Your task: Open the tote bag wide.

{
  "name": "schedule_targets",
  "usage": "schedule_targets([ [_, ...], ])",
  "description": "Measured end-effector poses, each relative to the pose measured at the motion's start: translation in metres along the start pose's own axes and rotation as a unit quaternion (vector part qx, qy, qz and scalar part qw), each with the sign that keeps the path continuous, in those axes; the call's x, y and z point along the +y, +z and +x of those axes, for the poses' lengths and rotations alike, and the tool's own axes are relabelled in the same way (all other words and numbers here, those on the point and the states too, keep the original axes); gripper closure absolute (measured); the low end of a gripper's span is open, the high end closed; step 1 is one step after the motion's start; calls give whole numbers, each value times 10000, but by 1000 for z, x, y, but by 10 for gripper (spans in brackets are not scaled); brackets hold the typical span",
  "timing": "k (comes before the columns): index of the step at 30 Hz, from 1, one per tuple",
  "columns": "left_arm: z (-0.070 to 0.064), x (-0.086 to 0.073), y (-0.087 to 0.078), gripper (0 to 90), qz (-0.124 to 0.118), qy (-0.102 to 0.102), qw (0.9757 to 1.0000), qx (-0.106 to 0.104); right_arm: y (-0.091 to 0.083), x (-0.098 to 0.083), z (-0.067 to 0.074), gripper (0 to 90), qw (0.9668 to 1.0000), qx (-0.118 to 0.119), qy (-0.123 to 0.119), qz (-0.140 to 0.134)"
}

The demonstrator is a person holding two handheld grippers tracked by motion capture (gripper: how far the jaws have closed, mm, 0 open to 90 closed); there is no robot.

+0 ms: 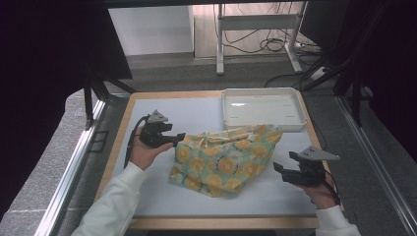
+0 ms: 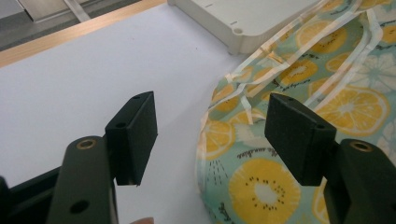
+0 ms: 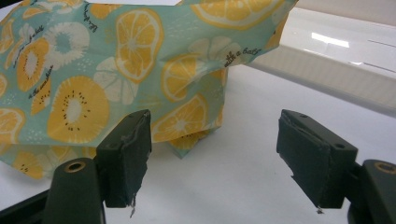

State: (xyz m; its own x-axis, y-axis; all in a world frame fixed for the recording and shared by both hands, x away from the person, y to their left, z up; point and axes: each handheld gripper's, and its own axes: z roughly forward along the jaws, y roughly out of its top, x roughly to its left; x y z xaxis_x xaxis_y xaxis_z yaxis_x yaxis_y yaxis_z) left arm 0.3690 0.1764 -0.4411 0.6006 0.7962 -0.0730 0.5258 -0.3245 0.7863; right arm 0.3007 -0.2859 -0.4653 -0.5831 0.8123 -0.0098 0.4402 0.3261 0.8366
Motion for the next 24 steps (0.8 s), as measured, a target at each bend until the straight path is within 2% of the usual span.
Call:
schedule_targets([
  [9,2,10,17,346,76,127,9999,-12,2,-1,0,264,10000,25,-28,33],
  [12,3,12,20,349,60,81,9999,-12,2,-1,0,264,10000,22,-4,38],
  [24,7,11,34,371,277,14,9996,-69,4,-2,0,264,10000,32,-11,60],
])
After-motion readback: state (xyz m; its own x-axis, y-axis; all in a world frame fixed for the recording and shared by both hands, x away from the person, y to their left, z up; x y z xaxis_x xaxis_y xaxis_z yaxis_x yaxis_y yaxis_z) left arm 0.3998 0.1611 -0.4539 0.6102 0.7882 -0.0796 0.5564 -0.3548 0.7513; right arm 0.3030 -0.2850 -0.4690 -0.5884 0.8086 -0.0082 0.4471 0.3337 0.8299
